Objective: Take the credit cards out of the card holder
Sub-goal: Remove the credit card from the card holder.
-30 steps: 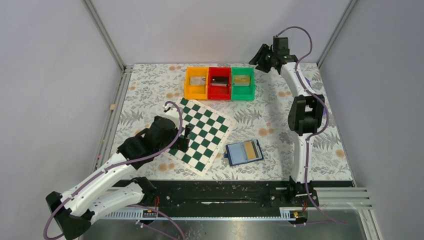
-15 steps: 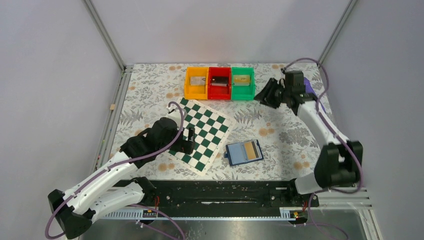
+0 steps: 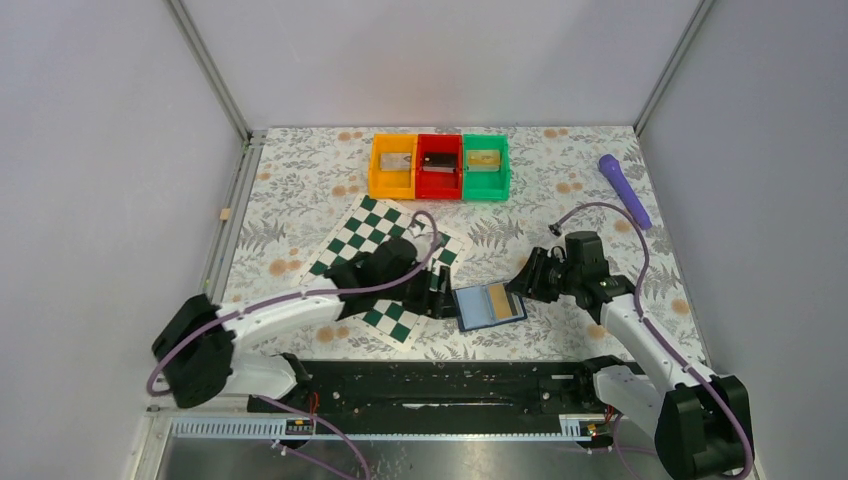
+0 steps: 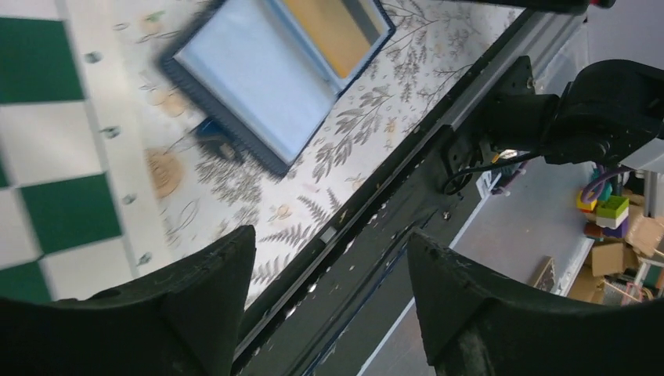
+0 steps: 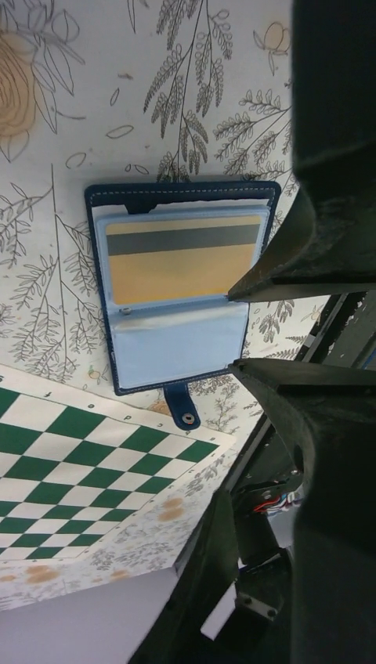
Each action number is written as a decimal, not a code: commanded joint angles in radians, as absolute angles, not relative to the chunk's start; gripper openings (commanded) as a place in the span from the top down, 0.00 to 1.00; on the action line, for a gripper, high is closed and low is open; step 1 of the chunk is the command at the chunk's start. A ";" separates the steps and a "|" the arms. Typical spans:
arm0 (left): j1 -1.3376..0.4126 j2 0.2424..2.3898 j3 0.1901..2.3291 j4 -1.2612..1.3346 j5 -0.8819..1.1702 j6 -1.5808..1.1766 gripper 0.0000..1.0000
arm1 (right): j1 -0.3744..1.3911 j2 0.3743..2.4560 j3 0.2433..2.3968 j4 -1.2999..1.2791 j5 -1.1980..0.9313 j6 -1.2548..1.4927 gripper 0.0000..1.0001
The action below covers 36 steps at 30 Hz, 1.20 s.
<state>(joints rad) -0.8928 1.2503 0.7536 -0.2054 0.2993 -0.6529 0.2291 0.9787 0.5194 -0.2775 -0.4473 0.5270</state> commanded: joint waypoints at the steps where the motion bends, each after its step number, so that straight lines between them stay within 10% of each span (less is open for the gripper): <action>1: -0.928 1.377 0.801 0.105 0.360 -0.748 0.34 | 0.235 0.976 0.485 -0.157 -0.545 0.502 0.62; 36: -0.935 1.830 0.867 0.405 0.286 -0.804 0.46 | 0.235 1.287 0.553 -0.188 -0.411 0.399 0.62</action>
